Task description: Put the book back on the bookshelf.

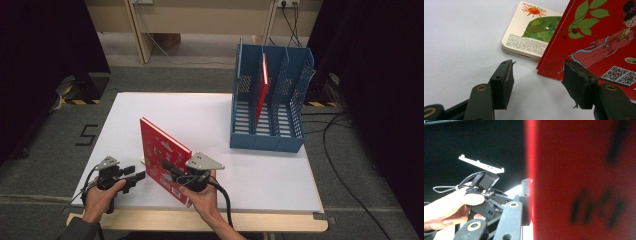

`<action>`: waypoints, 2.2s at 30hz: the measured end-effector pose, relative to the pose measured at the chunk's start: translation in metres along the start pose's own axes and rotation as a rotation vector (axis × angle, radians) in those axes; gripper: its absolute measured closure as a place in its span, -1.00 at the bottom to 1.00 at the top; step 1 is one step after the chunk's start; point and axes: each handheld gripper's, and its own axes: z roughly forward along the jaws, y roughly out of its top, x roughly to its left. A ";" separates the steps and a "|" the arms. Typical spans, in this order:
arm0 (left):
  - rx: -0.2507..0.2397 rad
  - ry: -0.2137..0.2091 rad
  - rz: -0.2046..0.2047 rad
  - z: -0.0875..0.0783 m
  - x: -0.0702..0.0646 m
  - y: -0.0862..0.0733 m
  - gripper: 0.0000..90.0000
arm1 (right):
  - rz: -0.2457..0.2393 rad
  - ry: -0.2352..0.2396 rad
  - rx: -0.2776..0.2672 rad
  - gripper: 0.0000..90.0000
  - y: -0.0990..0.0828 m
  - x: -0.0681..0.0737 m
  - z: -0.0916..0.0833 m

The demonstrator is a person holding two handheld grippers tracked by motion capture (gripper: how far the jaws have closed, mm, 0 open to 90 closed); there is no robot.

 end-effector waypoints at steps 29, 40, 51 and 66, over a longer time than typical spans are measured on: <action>0.041 0.019 0.036 0.003 -0.001 -0.002 -0.16 | -0.088 -0.002 0.001 0.76 -0.009 0.008 0.003; 0.039 0.018 0.030 0.002 0.001 -0.002 -0.16 | -0.038 0.014 0.017 0.76 -0.003 -0.004 -0.002; 0.042 0.018 0.035 0.002 0.001 -0.002 -0.16 | -0.018 0.022 0.008 0.77 0.004 -0.008 -0.009; 0.043 0.015 0.033 0.002 0.001 -0.002 -0.16 | -0.027 -0.025 -0.056 0.77 0.028 -0.021 -0.036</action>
